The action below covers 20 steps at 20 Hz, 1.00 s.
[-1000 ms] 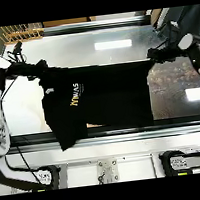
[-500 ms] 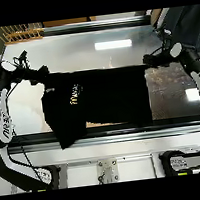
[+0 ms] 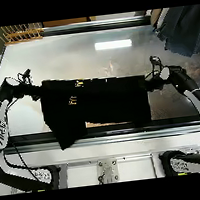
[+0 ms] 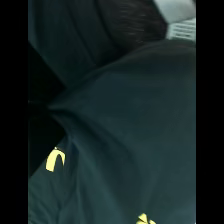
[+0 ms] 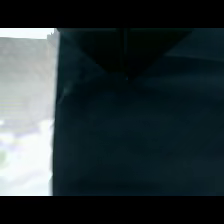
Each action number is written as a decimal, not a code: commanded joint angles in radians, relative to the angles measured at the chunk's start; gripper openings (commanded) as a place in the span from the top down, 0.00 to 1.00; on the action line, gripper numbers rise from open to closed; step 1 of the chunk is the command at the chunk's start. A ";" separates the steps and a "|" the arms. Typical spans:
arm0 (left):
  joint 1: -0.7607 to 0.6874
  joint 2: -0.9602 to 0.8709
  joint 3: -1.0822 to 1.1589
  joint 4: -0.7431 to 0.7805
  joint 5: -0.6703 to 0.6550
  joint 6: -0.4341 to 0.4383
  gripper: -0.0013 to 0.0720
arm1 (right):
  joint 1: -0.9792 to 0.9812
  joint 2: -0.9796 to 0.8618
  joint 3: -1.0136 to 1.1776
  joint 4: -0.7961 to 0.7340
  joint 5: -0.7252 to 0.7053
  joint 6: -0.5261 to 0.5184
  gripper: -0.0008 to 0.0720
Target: Fold the clothes and pants, and hang the long-sleeved shirts on hangers.
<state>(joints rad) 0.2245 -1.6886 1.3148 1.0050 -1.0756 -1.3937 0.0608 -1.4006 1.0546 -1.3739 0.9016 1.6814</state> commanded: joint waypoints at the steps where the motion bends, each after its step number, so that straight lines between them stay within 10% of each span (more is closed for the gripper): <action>1: 0.005 0.007 -0.025 -0.003 -0.026 0.006 0.86 | 0.030 0.010 -0.037 0.039 0.021 0.002 0.84; 3: 0.012 0.036 -0.025 -0.003 -0.027 0.006 0.28 | 0.027 0.031 -0.035 0.061 0.028 0.002 0.18; 12: 0.148 0.444 -0.343 0.045 -0.026 0.006 0.28 | -0.122 0.471 -0.288 -0.018 0.296 0.170 0.18; 16: 0.176 0.570 -0.550 0.048 -0.021 0.005 0.28 | -0.196 0.615 -0.603 0.066 0.225 0.428 0.18; 20: 0.176 0.643 -0.677 0.047 0.029 0.006 0.28 | -0.195 0.640 -0.769 0.254 0.033 0.439 0.18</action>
<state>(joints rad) 0.3946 -1.1049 0.7338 1.0485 -1.0813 -1.3872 -0.1215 -0.7952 0.4129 -1.2484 1.0618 2.0571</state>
